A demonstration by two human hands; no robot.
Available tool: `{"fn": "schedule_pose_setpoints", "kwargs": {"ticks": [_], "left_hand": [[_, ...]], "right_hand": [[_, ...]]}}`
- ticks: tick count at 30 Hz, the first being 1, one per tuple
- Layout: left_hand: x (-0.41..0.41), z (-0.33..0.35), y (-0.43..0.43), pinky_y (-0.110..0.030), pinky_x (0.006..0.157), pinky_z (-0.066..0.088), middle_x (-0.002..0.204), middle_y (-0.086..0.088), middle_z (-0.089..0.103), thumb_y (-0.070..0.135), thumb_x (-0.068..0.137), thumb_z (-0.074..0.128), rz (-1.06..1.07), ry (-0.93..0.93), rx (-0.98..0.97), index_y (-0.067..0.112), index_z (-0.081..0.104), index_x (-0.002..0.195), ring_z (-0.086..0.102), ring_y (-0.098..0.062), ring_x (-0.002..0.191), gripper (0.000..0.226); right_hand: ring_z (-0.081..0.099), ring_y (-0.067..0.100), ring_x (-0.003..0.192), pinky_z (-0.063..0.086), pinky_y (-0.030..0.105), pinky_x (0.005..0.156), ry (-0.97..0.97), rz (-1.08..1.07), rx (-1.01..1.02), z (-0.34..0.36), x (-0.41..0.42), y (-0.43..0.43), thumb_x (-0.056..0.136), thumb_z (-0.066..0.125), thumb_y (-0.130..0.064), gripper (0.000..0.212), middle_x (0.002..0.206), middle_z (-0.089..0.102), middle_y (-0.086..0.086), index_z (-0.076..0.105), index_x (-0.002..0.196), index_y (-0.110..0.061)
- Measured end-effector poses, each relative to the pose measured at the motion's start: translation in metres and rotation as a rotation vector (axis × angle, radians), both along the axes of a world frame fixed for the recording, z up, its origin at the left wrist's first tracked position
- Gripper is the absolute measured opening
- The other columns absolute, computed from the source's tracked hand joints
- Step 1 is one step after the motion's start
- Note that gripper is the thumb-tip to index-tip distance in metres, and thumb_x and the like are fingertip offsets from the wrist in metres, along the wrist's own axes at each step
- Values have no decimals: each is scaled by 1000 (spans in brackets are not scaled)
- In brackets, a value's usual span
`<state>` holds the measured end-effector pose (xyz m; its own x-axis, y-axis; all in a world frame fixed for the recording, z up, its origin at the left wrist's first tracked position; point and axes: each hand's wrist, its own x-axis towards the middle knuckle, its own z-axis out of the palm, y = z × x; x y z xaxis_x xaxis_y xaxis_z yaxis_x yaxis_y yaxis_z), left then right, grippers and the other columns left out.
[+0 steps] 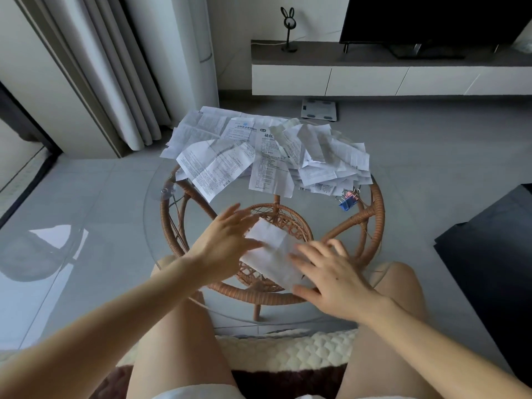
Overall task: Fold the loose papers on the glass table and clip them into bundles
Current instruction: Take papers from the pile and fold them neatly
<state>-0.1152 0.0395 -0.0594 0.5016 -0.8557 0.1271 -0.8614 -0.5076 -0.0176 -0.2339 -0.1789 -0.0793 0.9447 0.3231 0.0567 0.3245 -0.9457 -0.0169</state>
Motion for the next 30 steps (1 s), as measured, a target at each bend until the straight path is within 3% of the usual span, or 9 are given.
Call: {"fn": "schedule_pose_setpoints", "kwargs": {"ticks": [3,5,8,11,15,20,24,27,30], "left_hand": [[-40,-1,1,-31,90,50,112,5,66,25,63,74,-21,154,-99,30,72,106,61,-16,102,43],[-62,-10,9,-28,92,49,124,9,60,46,72,63,-16,212,-95,26,64,122,54,-11,112,54],[-71,-20,24,-32,107,35,136,10,51,71,67,51,-1,190,-16,22,55,134,42,-8,128,83],[-69,-25,31,-39,112,25,138,8,52,62,63,67,-90,190,-6,22,54,134,42,-11,130,83],[-70,-23,30,-25,107,29,123,9,62,39,58,76,-89,245,-106,26,65,121,51,-10,113,65],[-75,-30,29,-21,87,31,112,16,64,40,70,62,-12,325,-280,29,72,105,54,-3,102,38],[-78,-35,25,-23,79,37,97,18,65,35,78,67,122,326,-468,25,73,88,54,1,90,15],[-81,-40,16,-28,71,38,82,17,58,43,86,55,290,238,-571,22,69,72,48,-1,78,29],[-83,-46,9,-29,68,41,77,21,50,44,84,53,466,226,-675,21,69,68,45,-2,74,32]], "right_hand": [[54,21,90,31,37,79,-21,-44,26,5,-23,16,89,37,-59,55,103,62,0,64,112,-17],[51,20,81,29,35,75,-51,-8,59,7,-40,26,87,38,-65,57,92,58,-2,64,105,-18],[50,19,90,32,36,83,-40,102,77,6,-50,27,75,47,-74,66,98,54,-3,60,109,-18],[48,20,110,34,38,100,-81,212,88,-3,-43,15,70,60,-64,63,118,56,2,62,112,-17],[57,16,99,50,32,85,-112,233,226,-8,-38,13,61,83,-40,50,108,66,0,68,101,-15],[60,12,93,46,26,81,-98,135,391,-15,-39,13,72,71,-39,37,102,68,-8,69,102,-18],[58,5,76,40,20,69,-108,10,595,-6,-31,18,80,61,-33,21,82,69,-12,73,90,-19],[51,-1,61,32,9,60,-136,-126,658,-1,-19,23,79,57,-39,26,67,66,-11,73,79,-18],[43,3,47,29,16,46,-137,-272,659,-3,-10,27,79,54,-46,33,54,58,-8,69,70,-18]]}}
